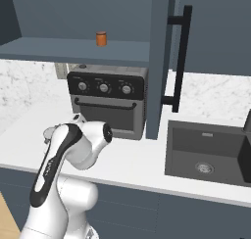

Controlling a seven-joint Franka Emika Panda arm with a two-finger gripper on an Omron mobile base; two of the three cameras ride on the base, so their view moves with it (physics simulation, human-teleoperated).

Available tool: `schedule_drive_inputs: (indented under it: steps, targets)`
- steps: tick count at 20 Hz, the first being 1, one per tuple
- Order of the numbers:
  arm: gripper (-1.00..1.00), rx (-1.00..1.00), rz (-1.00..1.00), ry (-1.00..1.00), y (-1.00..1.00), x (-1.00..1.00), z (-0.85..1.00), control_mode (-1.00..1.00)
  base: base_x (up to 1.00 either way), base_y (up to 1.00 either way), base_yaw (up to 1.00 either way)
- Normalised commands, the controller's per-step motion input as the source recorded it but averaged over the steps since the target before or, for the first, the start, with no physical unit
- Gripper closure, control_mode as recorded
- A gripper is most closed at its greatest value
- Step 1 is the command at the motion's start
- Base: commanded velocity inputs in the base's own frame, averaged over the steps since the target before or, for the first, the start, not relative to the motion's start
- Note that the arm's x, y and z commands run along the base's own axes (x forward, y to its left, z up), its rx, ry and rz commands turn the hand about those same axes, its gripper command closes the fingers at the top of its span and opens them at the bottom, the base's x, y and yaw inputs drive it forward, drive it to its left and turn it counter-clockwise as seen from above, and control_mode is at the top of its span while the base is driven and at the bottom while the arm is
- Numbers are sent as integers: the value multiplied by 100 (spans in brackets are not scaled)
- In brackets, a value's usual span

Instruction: Pick the canned food and place it on the digital scale for weighing, and close the cabinet.

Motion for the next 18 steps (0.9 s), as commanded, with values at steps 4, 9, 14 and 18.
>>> schedule_drive_inputs:
  steps: [4,9,14,18]
  targets:
    - [100,0,-6,1,29,42,-8,-100,0,0,0]
    - [100,0,-7,0,22,42,-12,-100,0,0,0]
    - [100,0,-5,0,0,35,-31,-100,0,0,0]
    - [100,0,-1,0,3,33,-31,-100,0,0,0]
